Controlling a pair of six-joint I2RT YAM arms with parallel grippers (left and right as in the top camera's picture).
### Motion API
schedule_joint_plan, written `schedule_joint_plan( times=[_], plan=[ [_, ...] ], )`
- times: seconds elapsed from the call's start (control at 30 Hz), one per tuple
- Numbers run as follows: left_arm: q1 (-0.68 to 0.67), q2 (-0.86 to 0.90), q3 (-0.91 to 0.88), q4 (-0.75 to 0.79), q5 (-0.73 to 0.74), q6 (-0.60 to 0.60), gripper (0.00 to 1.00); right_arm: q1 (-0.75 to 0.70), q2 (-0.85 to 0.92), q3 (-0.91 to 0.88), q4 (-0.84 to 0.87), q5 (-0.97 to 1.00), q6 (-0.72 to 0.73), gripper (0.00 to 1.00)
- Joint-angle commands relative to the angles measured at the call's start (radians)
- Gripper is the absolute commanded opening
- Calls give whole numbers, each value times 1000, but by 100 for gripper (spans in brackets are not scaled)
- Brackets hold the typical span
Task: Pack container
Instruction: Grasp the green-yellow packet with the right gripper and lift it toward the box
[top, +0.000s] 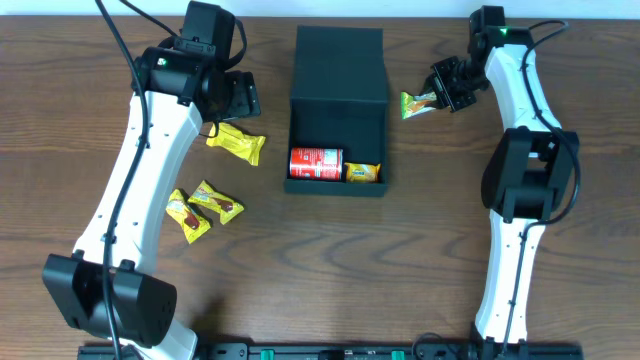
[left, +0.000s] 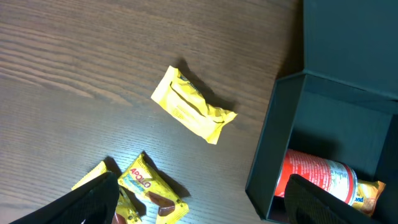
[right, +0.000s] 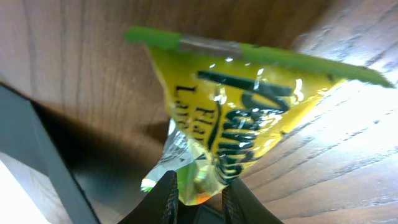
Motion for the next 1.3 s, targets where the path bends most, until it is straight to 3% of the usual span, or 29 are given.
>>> schedule_joint_plan(
  times=[0.0, 0.2, 0.63, 0.73, 0.87, 1.0, 1.27],
  plan=[
    [3, -21, 13, -2, -7, 22, 86, 5, -13, 2, -3, 26, 0, 26],
    [3, -21, 13, -2, -7, 22, 86, 5, -4, 2, -3, 39, -1, 30],
    [3, -21, 13, -2, -7, 22, 86, 5, 13, 2, 3, 18, -6, 18],
    [3, -21, 13, 0, -7, 22, 87, 5, 14, 2, 7, 29, -12, 21],
    [3, -21, 13, 2, -7, 21, 87, 5, 20, 2, 3, 40, -15, 1],
    [3, -21, 13, 2, -7, 22, 87, 5, 20, 2, 6, 40, -23, 1],
    [3, -21, 13, 6, -66, 23, 87, 6, -10, 40, 17, 45, -219, 2]
  ],
)
